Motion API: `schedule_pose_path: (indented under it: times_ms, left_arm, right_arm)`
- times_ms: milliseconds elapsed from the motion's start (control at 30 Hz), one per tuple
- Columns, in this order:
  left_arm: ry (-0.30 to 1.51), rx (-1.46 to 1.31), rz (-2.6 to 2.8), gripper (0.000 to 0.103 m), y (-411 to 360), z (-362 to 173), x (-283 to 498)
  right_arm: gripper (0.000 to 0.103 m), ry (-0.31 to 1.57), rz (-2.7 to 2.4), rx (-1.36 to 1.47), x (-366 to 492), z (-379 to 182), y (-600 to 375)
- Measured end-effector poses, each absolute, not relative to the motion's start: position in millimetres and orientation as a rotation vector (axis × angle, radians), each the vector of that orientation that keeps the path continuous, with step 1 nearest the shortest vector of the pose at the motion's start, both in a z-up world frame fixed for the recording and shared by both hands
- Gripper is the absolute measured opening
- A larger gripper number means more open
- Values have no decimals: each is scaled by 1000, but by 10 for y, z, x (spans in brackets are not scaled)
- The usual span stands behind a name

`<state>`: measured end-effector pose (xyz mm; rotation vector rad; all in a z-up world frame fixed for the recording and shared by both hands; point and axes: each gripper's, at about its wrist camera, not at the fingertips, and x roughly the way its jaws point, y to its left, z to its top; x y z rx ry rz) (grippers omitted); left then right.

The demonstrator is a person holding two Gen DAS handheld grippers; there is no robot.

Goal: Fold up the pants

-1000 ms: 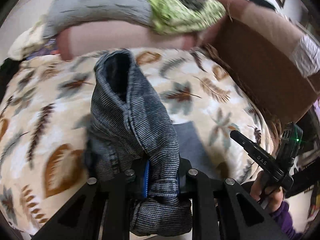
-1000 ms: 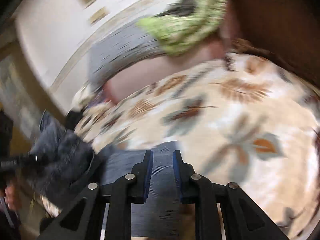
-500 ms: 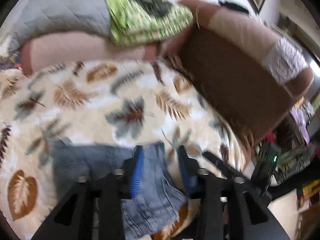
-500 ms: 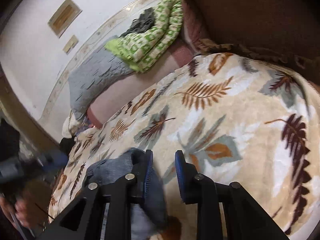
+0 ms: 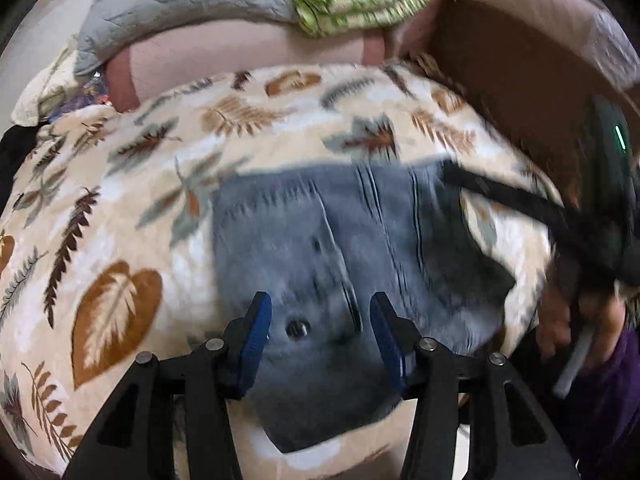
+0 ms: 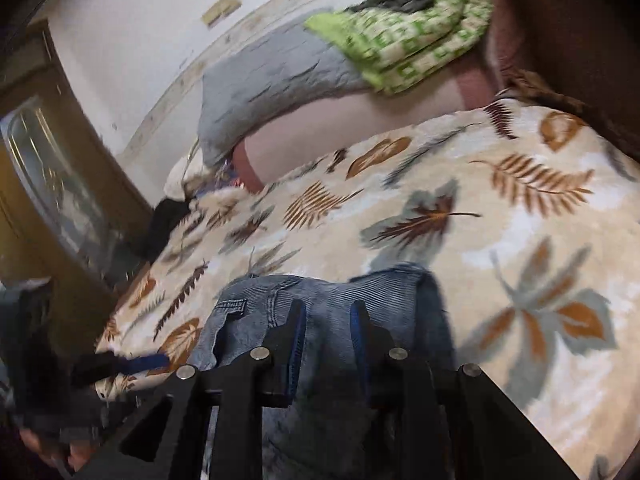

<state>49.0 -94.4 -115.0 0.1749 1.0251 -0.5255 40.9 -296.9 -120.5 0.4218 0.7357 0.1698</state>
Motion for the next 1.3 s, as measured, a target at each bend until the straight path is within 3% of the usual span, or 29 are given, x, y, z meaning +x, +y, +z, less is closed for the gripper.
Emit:
schedule_pose_path:
  times_ms: [200,367,567,633,667,833,1300]
  left_arm:
    - [1111,169,-520,53,-996,-1641,526]
    - [1082,198,-519,56,-1054,-1610,495]
    - [940,202,-526,60,-983,-1167,308]
    - [858,209,-504,68,-1003,-939,233]
    - [820,207,-485,70,-1016,-831,198]
    - [624,178,-406,87,-1113,-299,21]
    - [536,214,-394,87,-1207,469,-462]
  right_arm:
    - [30,991,105,424,819,-1779,-2959]
    - [33,983,135,472,795,-1800,-3054]
    - [37,787,88,499,172,-1333,-3266]
    - [57,717,50,498,-167,-1167,-3367]
    - [61,690,22,484,-333,-1092,-3409]
    - [62,638,-88,449,-917,-766,-3603]
    - [65,614,-134,342,-1459,-175,-3434]
